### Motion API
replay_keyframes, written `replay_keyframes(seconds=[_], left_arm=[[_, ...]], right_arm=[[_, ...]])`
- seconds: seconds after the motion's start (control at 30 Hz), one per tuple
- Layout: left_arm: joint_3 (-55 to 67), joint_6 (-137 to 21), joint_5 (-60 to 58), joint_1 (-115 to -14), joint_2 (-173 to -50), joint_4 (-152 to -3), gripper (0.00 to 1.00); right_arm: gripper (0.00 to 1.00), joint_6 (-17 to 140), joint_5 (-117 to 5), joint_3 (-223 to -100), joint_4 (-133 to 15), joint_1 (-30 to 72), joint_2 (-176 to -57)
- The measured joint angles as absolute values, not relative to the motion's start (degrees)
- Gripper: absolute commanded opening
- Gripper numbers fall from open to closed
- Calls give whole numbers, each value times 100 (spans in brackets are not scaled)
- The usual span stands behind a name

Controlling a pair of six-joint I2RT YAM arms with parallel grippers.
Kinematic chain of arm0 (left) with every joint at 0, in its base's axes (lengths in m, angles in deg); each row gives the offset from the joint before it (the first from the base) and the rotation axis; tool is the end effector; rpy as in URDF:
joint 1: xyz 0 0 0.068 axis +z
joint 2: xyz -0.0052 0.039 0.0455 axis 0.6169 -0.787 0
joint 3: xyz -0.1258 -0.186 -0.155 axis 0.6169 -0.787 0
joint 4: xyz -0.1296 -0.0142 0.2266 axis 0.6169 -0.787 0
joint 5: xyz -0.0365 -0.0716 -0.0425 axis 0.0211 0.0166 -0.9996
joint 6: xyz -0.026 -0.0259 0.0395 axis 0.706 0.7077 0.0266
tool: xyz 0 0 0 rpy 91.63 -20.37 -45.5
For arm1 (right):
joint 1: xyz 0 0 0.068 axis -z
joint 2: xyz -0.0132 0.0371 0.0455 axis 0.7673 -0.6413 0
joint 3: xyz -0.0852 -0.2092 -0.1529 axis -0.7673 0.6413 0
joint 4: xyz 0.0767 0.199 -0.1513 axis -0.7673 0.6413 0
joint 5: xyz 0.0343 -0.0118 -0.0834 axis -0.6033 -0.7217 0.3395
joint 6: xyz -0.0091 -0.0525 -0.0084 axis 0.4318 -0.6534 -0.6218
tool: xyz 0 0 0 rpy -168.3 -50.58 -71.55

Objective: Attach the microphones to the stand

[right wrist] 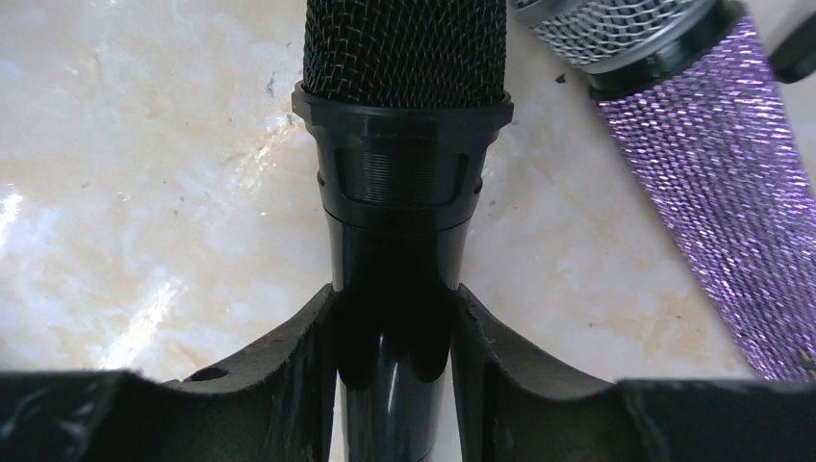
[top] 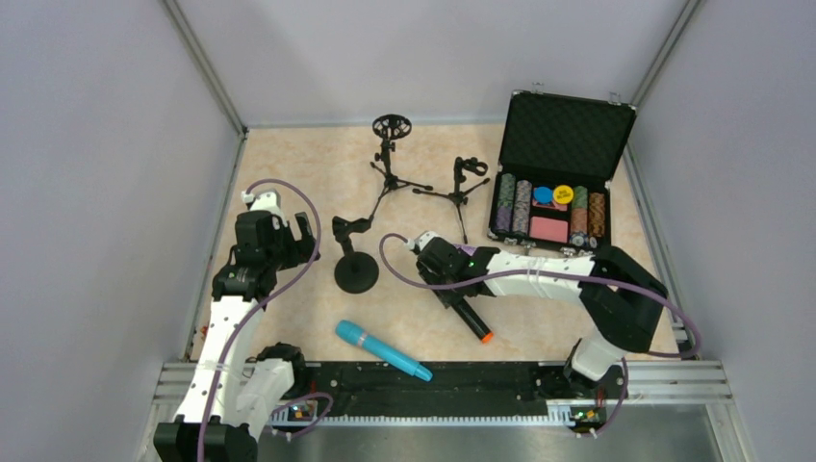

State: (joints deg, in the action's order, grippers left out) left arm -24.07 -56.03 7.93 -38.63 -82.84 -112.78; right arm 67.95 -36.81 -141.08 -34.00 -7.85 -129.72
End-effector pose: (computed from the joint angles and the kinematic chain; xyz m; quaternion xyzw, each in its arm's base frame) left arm 0.1748 -0.0010 0.2786 -0.1073 0.8929 -0.0471 0.4347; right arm 0.1730 0.2628 0.1698 -0.3491 0.9054 0.0460 0.2371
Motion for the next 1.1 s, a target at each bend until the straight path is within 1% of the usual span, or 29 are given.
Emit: replay_keyframes(seconds=[0.37, 0.57, 0.87, 1.1], left_arm=[[-2407, -5603, 790, -3863, -8282, -11278, 95], [-2407, -5605, 790, -3863, -8231, -11278, 96], [-2407, -5608, 808, -3863, -8214, -11276, 95], [-2407, -5627, 878, -3863, -8035, -11265, 96]], right_arm=[[0, 6804, -3525, -14029, -3636, -785, -11682], [0, 6793, -3539, -13898, -3802, -785, -11239], [0, 6638, -4179, -13609, -4460, -785, -10594], [0, 6574, -4594, -13273, -5365, -785, -10168]])
